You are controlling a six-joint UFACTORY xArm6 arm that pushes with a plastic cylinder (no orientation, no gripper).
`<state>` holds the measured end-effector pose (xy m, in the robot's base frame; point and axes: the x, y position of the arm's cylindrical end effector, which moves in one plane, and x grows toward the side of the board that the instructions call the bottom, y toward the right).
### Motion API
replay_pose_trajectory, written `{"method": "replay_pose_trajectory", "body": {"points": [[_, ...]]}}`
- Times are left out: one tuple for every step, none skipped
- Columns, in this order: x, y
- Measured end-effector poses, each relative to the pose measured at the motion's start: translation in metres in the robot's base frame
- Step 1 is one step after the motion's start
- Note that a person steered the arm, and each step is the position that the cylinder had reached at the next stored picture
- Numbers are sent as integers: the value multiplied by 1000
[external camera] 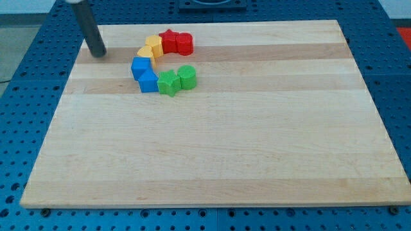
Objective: Place the yellow heart to the bottom of the red star
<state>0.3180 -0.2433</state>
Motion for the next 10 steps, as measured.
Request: {"method": "replay_pose_trajectory", "body": {"points": [[16, 33], [-1, 46], [-17, 54], [-21, 70], [-10, 69], [11, 72], [11, 103], [9, 126], [7, 119], [6, 103]]}}
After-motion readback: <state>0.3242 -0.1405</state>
